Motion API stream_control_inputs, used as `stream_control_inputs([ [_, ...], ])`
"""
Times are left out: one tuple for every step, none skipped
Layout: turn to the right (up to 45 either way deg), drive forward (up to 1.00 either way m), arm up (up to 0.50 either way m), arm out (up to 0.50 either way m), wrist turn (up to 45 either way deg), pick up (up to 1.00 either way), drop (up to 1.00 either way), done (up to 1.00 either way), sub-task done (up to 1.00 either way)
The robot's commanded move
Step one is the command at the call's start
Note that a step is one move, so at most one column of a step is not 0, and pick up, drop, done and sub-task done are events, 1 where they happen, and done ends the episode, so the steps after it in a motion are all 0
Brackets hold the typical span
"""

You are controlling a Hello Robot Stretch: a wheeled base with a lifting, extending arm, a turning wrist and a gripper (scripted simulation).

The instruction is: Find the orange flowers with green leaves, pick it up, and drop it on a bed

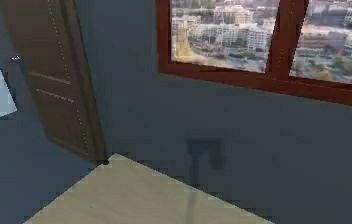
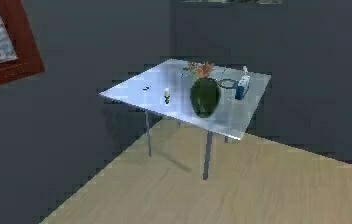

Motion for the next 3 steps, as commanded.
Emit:
stream_control_inputs([
  [45.0, 0.0, 0.0, 0.0, 0.0, 0.0, 0.0, 0.0, 0.0],
  [33.0, 0.0, 0.0, 0.0, 0.0, 0.0, 0.0, 0.0, 0.0],
  [0.0, 0.6, 0.0, 0.0, 0.0, 0.0, 0.0, 0.0, 0.0],
])
